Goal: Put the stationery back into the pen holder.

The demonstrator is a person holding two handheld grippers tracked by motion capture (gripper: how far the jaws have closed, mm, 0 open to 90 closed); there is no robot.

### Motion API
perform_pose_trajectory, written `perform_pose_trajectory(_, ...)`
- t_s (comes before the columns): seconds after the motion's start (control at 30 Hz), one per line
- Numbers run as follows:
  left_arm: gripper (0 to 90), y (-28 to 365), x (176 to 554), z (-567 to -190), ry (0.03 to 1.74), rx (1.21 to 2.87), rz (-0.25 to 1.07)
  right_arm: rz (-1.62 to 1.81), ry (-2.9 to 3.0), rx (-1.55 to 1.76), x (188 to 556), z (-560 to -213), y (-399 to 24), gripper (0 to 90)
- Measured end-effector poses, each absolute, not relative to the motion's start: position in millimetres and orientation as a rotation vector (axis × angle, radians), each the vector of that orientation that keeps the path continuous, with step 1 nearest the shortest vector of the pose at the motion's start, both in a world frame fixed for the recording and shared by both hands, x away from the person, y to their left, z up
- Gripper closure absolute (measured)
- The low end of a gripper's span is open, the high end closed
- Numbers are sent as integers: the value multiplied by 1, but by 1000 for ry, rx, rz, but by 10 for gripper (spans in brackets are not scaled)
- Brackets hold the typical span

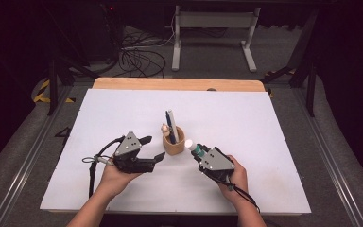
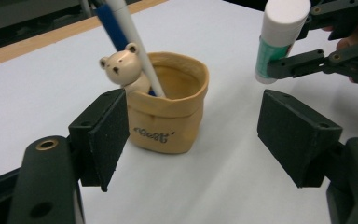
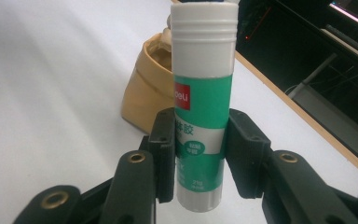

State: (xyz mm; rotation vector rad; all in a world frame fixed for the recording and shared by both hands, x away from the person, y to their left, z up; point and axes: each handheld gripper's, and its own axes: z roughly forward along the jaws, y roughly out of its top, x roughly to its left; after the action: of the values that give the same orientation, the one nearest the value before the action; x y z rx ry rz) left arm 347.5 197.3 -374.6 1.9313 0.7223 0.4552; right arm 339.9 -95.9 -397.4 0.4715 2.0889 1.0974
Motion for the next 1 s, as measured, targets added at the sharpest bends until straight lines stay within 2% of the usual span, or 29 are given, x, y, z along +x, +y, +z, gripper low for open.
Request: perform_pose_trajectory(1.0,238,235,349,-381,756,1851,498,1310,2034,624,346,-393,-86,662)
